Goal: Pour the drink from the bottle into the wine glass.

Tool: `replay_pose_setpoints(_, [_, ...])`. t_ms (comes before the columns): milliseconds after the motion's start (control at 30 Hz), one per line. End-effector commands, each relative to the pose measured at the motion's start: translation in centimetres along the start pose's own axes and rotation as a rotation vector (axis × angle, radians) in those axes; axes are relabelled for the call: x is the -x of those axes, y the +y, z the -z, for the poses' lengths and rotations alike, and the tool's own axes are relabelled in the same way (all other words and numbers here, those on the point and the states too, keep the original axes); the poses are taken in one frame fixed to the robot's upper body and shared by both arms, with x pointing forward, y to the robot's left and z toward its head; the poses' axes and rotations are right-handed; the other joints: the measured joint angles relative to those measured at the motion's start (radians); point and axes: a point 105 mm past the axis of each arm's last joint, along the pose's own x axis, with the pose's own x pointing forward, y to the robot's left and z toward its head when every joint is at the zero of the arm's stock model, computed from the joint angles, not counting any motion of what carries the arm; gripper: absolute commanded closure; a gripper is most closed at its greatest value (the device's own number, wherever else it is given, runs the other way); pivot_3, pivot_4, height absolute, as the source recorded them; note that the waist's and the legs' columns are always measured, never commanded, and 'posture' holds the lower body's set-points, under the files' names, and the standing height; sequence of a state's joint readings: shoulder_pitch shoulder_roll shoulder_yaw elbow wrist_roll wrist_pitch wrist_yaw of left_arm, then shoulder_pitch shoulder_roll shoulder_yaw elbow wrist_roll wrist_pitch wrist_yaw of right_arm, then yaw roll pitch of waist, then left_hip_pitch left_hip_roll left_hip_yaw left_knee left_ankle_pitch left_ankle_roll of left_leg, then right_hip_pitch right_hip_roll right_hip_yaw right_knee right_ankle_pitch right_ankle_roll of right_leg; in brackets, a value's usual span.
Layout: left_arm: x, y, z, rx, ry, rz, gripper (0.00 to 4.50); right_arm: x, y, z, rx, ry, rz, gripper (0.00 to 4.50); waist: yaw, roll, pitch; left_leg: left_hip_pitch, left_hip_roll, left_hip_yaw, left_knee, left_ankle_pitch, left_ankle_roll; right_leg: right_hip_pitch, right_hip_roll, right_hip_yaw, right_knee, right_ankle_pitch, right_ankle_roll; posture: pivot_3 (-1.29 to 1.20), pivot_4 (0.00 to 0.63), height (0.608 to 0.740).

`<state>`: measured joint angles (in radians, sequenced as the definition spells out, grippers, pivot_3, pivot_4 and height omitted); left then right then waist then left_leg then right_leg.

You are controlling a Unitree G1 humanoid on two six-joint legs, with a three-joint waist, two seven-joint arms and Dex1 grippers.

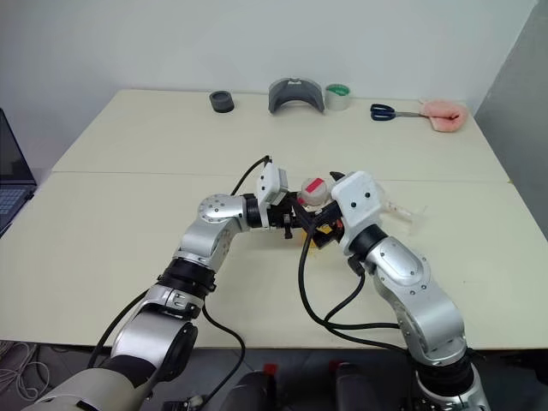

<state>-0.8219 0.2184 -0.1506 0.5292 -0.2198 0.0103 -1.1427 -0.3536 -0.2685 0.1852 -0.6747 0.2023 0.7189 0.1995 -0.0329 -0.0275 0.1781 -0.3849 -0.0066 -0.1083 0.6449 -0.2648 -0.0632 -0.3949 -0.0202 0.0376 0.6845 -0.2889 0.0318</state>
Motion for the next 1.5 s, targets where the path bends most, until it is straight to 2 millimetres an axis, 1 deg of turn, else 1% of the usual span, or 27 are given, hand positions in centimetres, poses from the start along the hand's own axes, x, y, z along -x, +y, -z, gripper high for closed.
replay_pose_setpoints(33, [-0.3,0.4,-1.7,-0.053,-0.046,-0.006,2.76,-0.2,-0.1,-1.1,0.017,-0.049,0.024,0.00,-0.001,0.000,0.000,0.000,0.000,0.000,0.000,0.000,0.000,0.000,0.000,0.000,0.000,0.000,0.000,0.00,0.150,0.740])
replay_pose_setpoints(233, [-0.2,0.3,-1.6,-0.049,-0.046,-0.005,2.76,-0.8,-0.5,-1.0,-0.019,-0.056,0.058,0.00,-0.001,0.000,0.000,0.000,0.000,0.000,0.000,0.000,0.000,0.000,0.000,0.000,0.000,0.000,0.000,0.00,0.150,0.740])
replay_pose_setpoints(300, [-0.2,0.3,-1.6,-0.048,-0.046,-0.004,2.76,-0.9,-0.6,-1.0,-0.024,-0.061,0.069,0.37,-0.001,0.000,0.000,0.000,0.000,0.000,0.000,0.000,0.000,0.000,0.000,0.000,0.000,0.000,0.000,0.00,0.150,0.740])
replay_pose_setpoints(367, [-0.2,0.3,-1.6,-0.047,-0.046,-0.004,2.76,-1.1,-0.7,-0.9,-0.028,-0.061,0.077,0.86,-0.001,0.000,0.000,0.000,0.000,0.000,0.000,0.000,0.000,0.000,0.000,0.000,0.000,0.000,0.000,0.00,0.150,0.740])
replay_pose_setpoints(500, [-0.2,0.3,-1.6,-0.045,-0.044,-0.003,2.76,-1.2,-0.6,-0.7,-0.028,-0.061,0.080,2.30,-0.002,0.000,0.000,0.000,0.000,0.000,0.000,0.000,0.000,0.000,0.000,0.000,0.000,0.000,0.000,0.00,0.150,0.740])
replay_pose_setpoints(533, [-0.2,0.3,-1.6,-0.045,-0.044,-0.004,2.76,-1.2,-0.6,-0.7,-0.029,-0.062,0.079,2.58,-0.002,0.000,0.000,0.000,0.000,0.000,0.000,0.000,0.000,0.000,0.000,0.000,0.000,0.000,0.000,0.00,0.150,0.740])
replay_pose_setpoints(633, [-0.1,0.3,-1.5,-0.044,-0.041,-0.005,2.76,-1.1,-0.5,-0.7,-0.029,-0.067,0.066,2.62,-0.002,0.000,0.000,0.000,0.000,0.000,0.000,0.000,0.000,0.000,0.000,0.000,0.000,0.000,0.000,0.00,0.150,0.740])
replay_pose_setpoints(700, [-0.1,0.3,-1.5,-0.043,-0.038,-0.004,2.76,-0.9,-0.1,-0.5,-0.017,-0.067,0.023,2.62,-0.002,0.000,0.000,0.000,0.000,0.000,0.000,0.000,0.000,0.000,0.000,0.000,0.001,0.000,0.000,0.00,0.150,0.740])
replay_pose_setpoints(800, [0.0,0.4,-1.5,-0.040,-0.031,0.005,2.77,-0.7,0.6,-0.6,0.027,-0.088,-0.148,2.62,-0.002,0.000,0.000,0.000,0.000,0.000,0.000,0.000,0.000,0.000,0.000,0.000,0.000,0.000,0.000,0.00,0.150,0.740])
replay_pose_setpoints(867, [0.1,0.4,-1.7,-0.038,-0.028,0.024,2.77,0.0,1.1,-0.4,0.030,-0.075,-0.374,2.62,-0.002,0.000,0.000,0.000,0.000,0.000,0.000,0.000,0.000,0.000,0.000,0.000,0.000,0.000,0.000,0.00,0.150,0.740])
replay_pose_setpoints(933, [0.2,0.5,-2.1,-0.042,-0.024,0.042,2.77,0.6,0.8,0.0,0.031,-0.022,-0.563,2.62,-0.002,0.001,0.000,0.000,0.000,0.000,0.000,0.000,0.000,0.001,0.000,-0.001,0.000,0.000,0.000,0.00,0.150,0.740])
replay_pose_setpoints(967, [0.3,0.6,-2.2,-0.044,-0.022,0.049,2.77,0.7,0.4,0.1,0.026,0.003,-0.621,2.62,-0.002,0.001,0.001,0.001,0.000,0.001,0.000,0.000,0.001,0.002,0.000,0.000,-0.001,0.000,0.001,0.00,0.150,0.740])
replay_pose_setpoints(1067, [0.4,0.9,-2.5,-0.050,-0.019,0.056,2.77,0.7,-0.4,-0.1,-0.014,0.045,-0.717,2.62,-0.004,0.001,0.001,0.002,0.001,0.000,0.000,-0.001,0.001,0.003,0.001,-0.001,-0.002,0.000,0.000,0.00,0.150,0.740])
replay_pose_setpoints(1167, [0.7,1.2,-2.9,-0.055,-0.021,0.046,2.77,0.1,-0.9,-0.5,-0.035,0.040,-0.705,2.62,-0.008,0.001,0.001,0.002,0.001,0.000,0.000,-0.001,0.001,0.003,0.001,-0.001,-0.002,0.000,0.000,0.00,0.150,0.740])
replay_pose_setpoints(1200, [0.8,1.3,-2.9,-0.056,-0.022,0.041,2.77,0.0,-1.0,-0.7,-0.041,0.027,-0.685,2.06,-0.008,0.001,0.001,0.002,0.001,0.000,0.000,-0.001,0.001,0.003,0.001,-0.001,-0.002,0.000,0.000,0.00,0.150,0.740])
replay_pose_setpoints(1233, [0.8,1.3,-2.9,-0.056,-0.023,0.038,2.77,0.0,-1.2,-0.9,-0.036,0.014,-0.667,1.87,-0.008,0.001,0.001,0.002,0.001,0.000,0.000,-0.001,0.001,0.003,0.001,-0.001,-0.002,0.000,0.000,0.00,0.150,0.740])
replay_pose_setpoints(1267, [0.8,1.3,-2.9,-0.055,-0.024,0.036,2.77,0.1,-1.2,-1.0,-0.036,0.007,-0.656,1.57,-0.008,0.001,0.001,0.001,0.001,0.000,0.000,-0.001,0.001,0.003,0.001,-0.001,-0.002,0.000,0.000,0.00,0.150,0.740])
replay_pose_setpoints(1400, [0.9,1.1,-2.9,-0.049,-0.029,0.033,2.78,0.8,-1.6,-1.7,-0.037,-0.013,-0.598,0.15,-0.003,0.001,0.001,0.001,0.000,0.000,0.001,-0.001,0.001,0.003,0.000,-0.001,-0.002,0.000,0.000,0.00,0.150,0.740])
replay_pose_setpoints(1433, [0.9,1.1,-2.8,-0.048,-0.030,0.033,2.78,1.2,-1.6,-2.0,-0.042,-0.017,-0.586,0.00,-0.001,0.001,0.001,0.001,0.000,0.000,0.001,-0.001,0.001,0.003,0.000,-0.001,-0.002,0.000,0.001,0.00,0.150,0.740])
replay_pose_setpoints(1500, [0.9,1.0,-2.9,-0.045,-0.034,0.032,2.78,1.8,-1.6,-2.3,-0.039,-0.016,-0.565,0.00,0.001,0.001,0.001,0.000,0.000,0.000,0.001,-0.001,0.001,0.003,-0.001,-0.001,-0.002,0.000,0.001,0.00,0.150,0.740])
